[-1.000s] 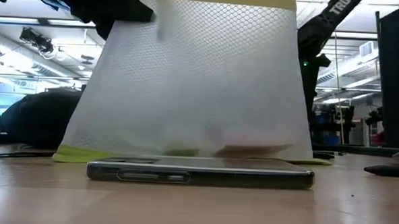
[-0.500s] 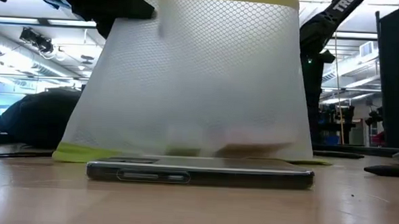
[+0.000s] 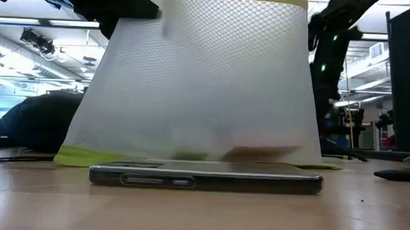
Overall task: Unpack backpack
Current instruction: Put the pen into the zip bag
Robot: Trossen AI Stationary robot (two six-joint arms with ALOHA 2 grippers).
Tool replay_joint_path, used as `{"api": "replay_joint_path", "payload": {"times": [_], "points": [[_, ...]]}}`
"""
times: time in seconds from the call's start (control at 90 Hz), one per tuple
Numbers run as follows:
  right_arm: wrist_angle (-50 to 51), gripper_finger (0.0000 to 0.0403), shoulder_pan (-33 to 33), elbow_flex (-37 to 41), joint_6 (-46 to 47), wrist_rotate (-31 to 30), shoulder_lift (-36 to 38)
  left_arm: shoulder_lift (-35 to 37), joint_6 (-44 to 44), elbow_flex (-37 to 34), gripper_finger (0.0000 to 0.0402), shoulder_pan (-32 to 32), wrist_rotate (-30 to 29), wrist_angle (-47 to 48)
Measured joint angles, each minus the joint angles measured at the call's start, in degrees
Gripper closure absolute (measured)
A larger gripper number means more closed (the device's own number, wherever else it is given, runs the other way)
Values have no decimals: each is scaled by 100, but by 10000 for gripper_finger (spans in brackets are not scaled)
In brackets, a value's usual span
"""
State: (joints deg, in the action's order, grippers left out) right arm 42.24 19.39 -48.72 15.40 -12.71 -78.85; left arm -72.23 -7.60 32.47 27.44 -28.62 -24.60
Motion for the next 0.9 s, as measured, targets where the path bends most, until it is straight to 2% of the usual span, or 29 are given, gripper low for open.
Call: {"api": "replay_joint_path", "payload": {"times": [0.233,0.478,0.644,0.9], "points": [[-134,402,-366,-7,150,-102,1285,0,0,2,402,0,0,0],[-1201,402,-1097,-16,148,77,2323,0,0,0,402,0,0,2],[-1885,402,-1567,-20,-46,95,2682,0,0,0,402,0,0,2],[-2518,403,-2030,-25,-257,389,2741,0,0,0,402,0,0,2]]}}
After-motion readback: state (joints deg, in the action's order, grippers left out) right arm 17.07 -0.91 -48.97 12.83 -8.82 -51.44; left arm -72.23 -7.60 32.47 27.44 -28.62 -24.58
